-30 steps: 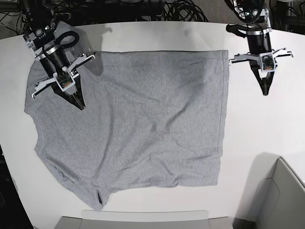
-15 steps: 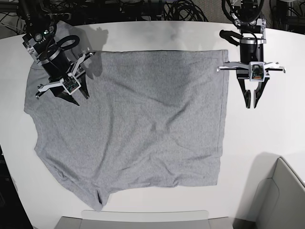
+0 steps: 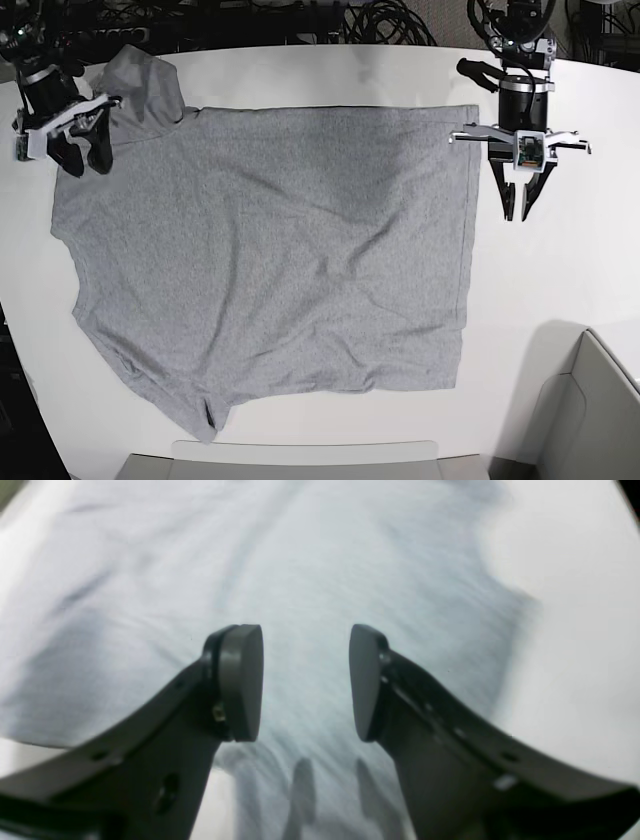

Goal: Fold the T-shirt properly
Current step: 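Lower both grippers toward the shirt's shoulder corners, then grasp the shoulder corners of the grey shirt with both grippers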

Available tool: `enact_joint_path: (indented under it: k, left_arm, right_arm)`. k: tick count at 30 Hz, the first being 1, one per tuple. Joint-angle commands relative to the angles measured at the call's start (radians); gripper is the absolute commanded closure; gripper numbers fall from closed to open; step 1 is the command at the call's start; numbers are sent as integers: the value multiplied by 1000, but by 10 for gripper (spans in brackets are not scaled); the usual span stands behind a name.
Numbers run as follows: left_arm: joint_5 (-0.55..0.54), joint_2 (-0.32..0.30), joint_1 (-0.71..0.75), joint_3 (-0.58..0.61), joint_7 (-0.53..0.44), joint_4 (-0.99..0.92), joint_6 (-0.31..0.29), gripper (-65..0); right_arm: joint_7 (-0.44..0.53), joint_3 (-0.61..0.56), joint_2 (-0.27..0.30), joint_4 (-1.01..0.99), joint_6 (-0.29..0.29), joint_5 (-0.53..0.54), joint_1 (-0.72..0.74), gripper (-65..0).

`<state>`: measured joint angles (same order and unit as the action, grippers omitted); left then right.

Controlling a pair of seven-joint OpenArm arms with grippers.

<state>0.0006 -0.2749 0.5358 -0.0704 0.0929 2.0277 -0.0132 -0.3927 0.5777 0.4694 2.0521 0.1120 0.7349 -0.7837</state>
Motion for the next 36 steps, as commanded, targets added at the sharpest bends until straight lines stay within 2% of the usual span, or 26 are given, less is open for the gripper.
enact_joint_path:
  k: [1, 6, 9, 12, 16, 19, 22, 28, 33, 36]
  left_arm:
    - [5, -21, 2, -1, -31, 18, 8, -117]
    - [3, -79, 2, 50, -31, 18, 8, -117]
    - [5, -79, 2, 76, -31, 18, 8, -117]
    - [5, -80, 2, 91, -26, 17, 8, -117]
    - [5, -82, -3, 91, 21, 17, 8, -117]
    - [5, -82, -6, 91, 31, 17, 8, -117]
    - [5, -80, -7, 102, 31, 17, 8, -117]
    - [5, -77, -7, 113, 31, 17, 8, -117]
    - [5, -76, -7, 113, 31, 17, 8, -117]
    - [3, -76, -7, 111, 31, 17, 14, -117]
  right_arm:
    - [15, 0, -22, 12, 18, 1, -19, -280]
    - [-111, 3, -180, -12, 18, -64, -36, -280]
    - [-125, 40, -234, -24, 18, -54, -55, -280]
    - [-137, 126, -266, -28, 18, 28, -72, -280]
    - [-246, 278, -268, -95, 33, 139, -69, -280]
    - [-252, 311, -258, -190, 125, 145, -59, -280]
    - [-256, 305, -252, -247, 183, 145, -47, -280]
    - [-256, 235, -251, -325, 188, 142, 8, -280]
    - [-251, 184, -238, -390, 188, 33, 68, -280]
    - [-249, 166, -235, -410, 188, 27, 89, -280]
